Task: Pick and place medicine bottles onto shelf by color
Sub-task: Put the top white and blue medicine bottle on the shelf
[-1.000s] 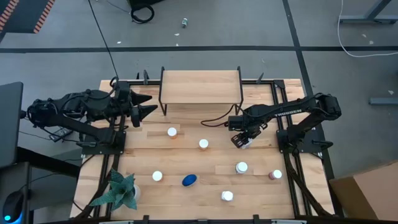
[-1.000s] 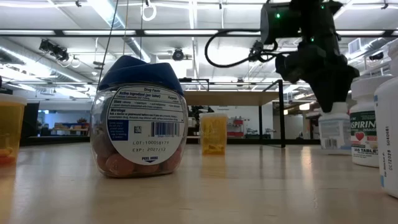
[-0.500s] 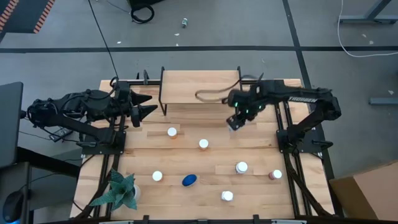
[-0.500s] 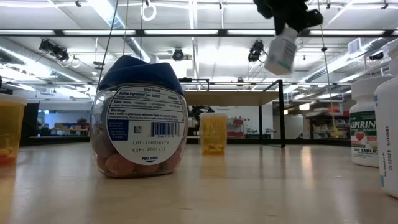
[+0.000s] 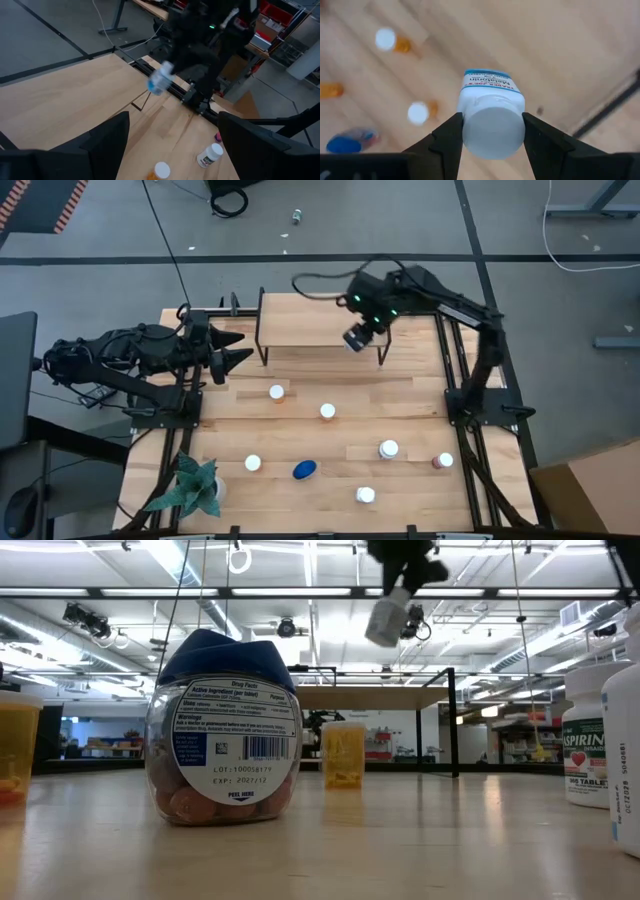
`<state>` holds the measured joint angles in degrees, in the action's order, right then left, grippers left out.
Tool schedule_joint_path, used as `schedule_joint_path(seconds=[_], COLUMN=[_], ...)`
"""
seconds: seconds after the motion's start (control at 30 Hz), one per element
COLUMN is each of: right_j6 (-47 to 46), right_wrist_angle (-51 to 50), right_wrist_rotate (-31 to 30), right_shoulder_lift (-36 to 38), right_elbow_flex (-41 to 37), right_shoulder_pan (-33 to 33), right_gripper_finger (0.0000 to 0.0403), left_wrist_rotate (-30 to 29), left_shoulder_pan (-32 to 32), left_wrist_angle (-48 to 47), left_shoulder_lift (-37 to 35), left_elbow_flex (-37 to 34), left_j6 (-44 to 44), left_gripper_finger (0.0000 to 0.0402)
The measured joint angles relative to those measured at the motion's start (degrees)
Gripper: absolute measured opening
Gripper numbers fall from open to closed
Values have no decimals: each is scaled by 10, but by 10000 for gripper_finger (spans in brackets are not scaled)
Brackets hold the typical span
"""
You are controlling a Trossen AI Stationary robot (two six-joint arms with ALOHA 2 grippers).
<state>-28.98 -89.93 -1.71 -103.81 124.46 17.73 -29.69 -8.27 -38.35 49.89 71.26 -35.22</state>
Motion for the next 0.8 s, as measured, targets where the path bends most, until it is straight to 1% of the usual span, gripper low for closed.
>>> schedule_joint_path(seconds=[0.13, 0.23, 0.33, 0.4, 0.47, 0.63, 0.8], right_j6=[41, 67, 91, 100, 107, 129, 148], right_wrist_angle=[0, -2, -1, -1, -1, 0, -1], right_wrist_rotate=[-13, -25, -54, -85, -96, -79, -49], right_shoulder_lift=[-60, -85, -93, -92, -92, -92, -92], right_elbow_flex=[61, 85, 91, 92, 92, 92, 92], right_shoulder_pan=[43, 75, 110, 135, 164, 232, 264], right_gripper_finger=[186, 186, 187, 189, 190, 191, 191], left_wrist_rotate=[0, 0, 0, 0, 0, -1, -5], left_shoulder_pan=[0, 0, 0, 0, 0, 0, 0], left_wrist_angle=[0, -1, -1, -2, -2, -11, -12], left_shoulder_lift=[0, 0, 0, 0, 0, 0, 0], left_elbow_flex=[0, 0, 0, 0, 0, 0, 0], left_j6=[0, 0, 0, 0, 0, 2, 26], left_gripper_finger=[309, 309, 309, 309, 309, 309, 309])
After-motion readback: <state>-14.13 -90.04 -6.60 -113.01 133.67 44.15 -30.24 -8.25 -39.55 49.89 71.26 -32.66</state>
